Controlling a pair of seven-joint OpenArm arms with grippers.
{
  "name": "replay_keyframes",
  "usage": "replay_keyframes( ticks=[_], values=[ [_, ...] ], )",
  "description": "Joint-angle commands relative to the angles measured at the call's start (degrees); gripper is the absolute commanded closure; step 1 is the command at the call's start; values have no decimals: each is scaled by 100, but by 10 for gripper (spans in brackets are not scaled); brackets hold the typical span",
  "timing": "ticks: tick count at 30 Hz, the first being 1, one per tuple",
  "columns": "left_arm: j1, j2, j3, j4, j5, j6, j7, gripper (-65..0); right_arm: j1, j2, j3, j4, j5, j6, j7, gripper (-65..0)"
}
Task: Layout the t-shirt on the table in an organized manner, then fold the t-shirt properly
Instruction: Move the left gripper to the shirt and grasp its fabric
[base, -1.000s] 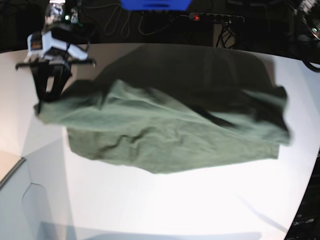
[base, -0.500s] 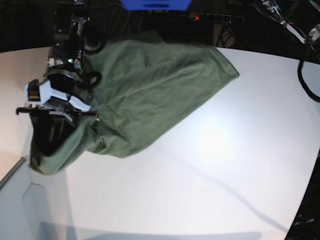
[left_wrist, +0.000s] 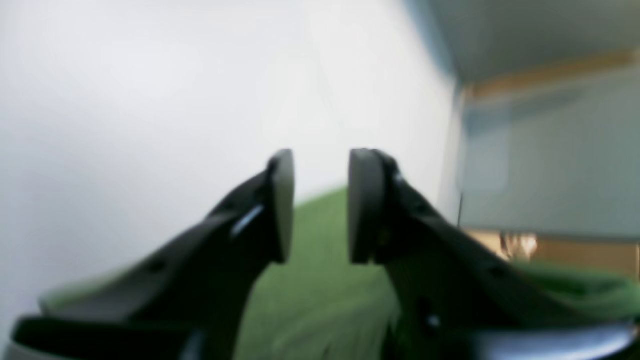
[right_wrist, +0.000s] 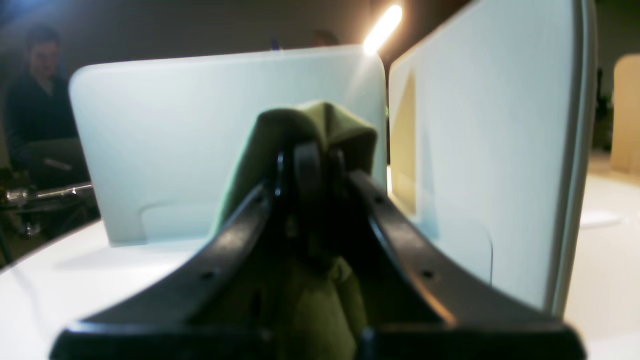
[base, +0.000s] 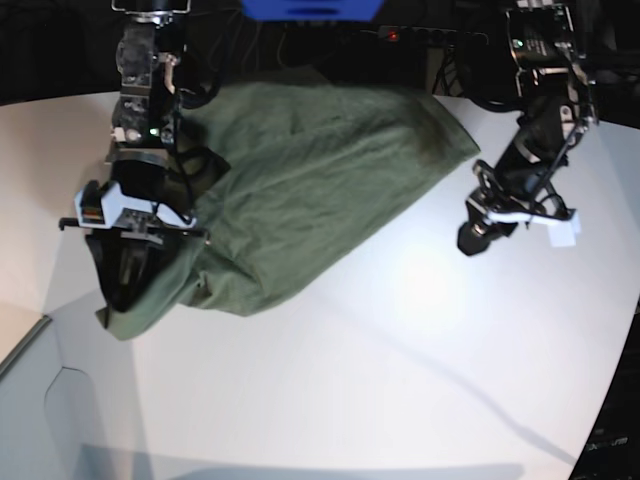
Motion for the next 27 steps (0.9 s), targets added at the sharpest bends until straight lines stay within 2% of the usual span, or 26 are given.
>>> replay_keyframes(
  ticks=[1, 5, 8, 11, 14, 19, 27],
  values=[
    [56, -58, 124, -78, -124, -32, -90, -133, 68, 10, -5, 35, 8, 21, 190, 0],
    [363, -102, 361, -412, -124, -23, -64, 0, 68, 54, 4, -238, 8, 21, 190, 0],
    [636, -102, 335, -395, 95, -5, -81, -5, 68, 107, 83, -431, 8, 21, 190, 0],
    [785, -85, 344, -105, 781, 373, -81, 0, 68, 133, 91, -510, 8, 21, 190, 0],
    [785, 56, 361, -70, 1335, 522, -81, 0, 68, 115, 206, -528, 8, 21, 164, 0],
    [267, 337, 361, -755, 2126, 505, -81, 0, 68, 124, 206, -546, 8, 21, -197, 0],
    [-709, 706, 546, -1907, 2970, 496, -99, 0, 95, 124, 206, -554, 8, 21, -531, 0]
  ],
)
